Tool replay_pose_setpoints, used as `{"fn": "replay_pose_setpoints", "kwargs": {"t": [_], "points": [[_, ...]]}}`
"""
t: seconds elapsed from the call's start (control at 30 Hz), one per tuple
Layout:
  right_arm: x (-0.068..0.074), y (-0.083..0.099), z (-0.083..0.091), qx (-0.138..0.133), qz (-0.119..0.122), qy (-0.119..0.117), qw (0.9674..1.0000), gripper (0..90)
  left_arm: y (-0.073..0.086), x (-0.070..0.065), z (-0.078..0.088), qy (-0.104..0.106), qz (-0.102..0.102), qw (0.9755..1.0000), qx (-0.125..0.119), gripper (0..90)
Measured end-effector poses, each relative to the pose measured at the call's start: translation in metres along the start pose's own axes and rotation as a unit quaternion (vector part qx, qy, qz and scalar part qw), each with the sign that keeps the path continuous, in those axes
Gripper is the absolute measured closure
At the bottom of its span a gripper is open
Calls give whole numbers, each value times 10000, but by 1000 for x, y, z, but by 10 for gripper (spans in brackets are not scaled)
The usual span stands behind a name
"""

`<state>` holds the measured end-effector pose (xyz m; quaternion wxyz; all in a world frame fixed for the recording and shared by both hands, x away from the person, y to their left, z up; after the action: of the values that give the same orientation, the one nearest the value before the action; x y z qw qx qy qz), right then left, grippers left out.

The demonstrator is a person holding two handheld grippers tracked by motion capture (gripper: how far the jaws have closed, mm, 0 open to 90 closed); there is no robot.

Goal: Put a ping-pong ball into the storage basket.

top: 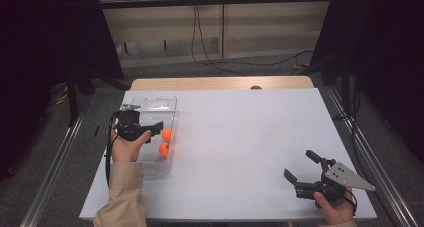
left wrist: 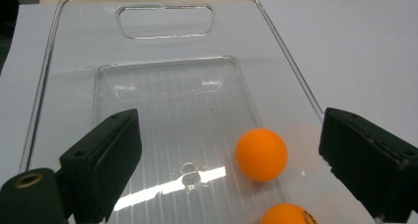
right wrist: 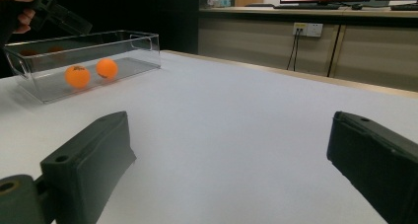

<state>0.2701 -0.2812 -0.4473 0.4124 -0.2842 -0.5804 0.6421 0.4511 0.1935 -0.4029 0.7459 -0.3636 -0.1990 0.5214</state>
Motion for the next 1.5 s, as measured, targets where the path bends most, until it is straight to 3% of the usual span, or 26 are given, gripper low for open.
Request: {"fn": "replay_pose_setpoints", "kwargs": {"t": [0.17, 0.5, 0.83, 0.97, 1.5], "points": [[3, 0, -3, 29, 49, -58, 10000, 27, 0, -2, 7, 135, -153, 9996, -176, 44], [4, 0, -5, 44, 84, -76, 9999, 27, 2, -5, 14, 297, -87, 9985, -443, 39], [4, -1, -4, 36, 57, -49, 10000, 27, 3, -14, 19, 502, -252, 9968, -575, 39], [3, -1, -4, 22, 28, -39, 10000, 27, 5, -15, 22, 585, -188, 9950, -790, 39], [5, -1, -4, 16, 52, -58, 10000, 27, 17, -25, 25, 835, -287, 9918, -928, 39]]}}
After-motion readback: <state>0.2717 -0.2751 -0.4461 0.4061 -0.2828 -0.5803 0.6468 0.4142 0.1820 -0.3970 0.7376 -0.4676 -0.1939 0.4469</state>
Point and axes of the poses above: each handheld gripper's, and its own axes: z roughly backward along the jaws, y roughly out of its underside, x roughly to its left, the point moved 4 cm from there along -z, roughly forward along the jaws, and after that the axes turned 4 degrees about -z, right-handed, at the moved point
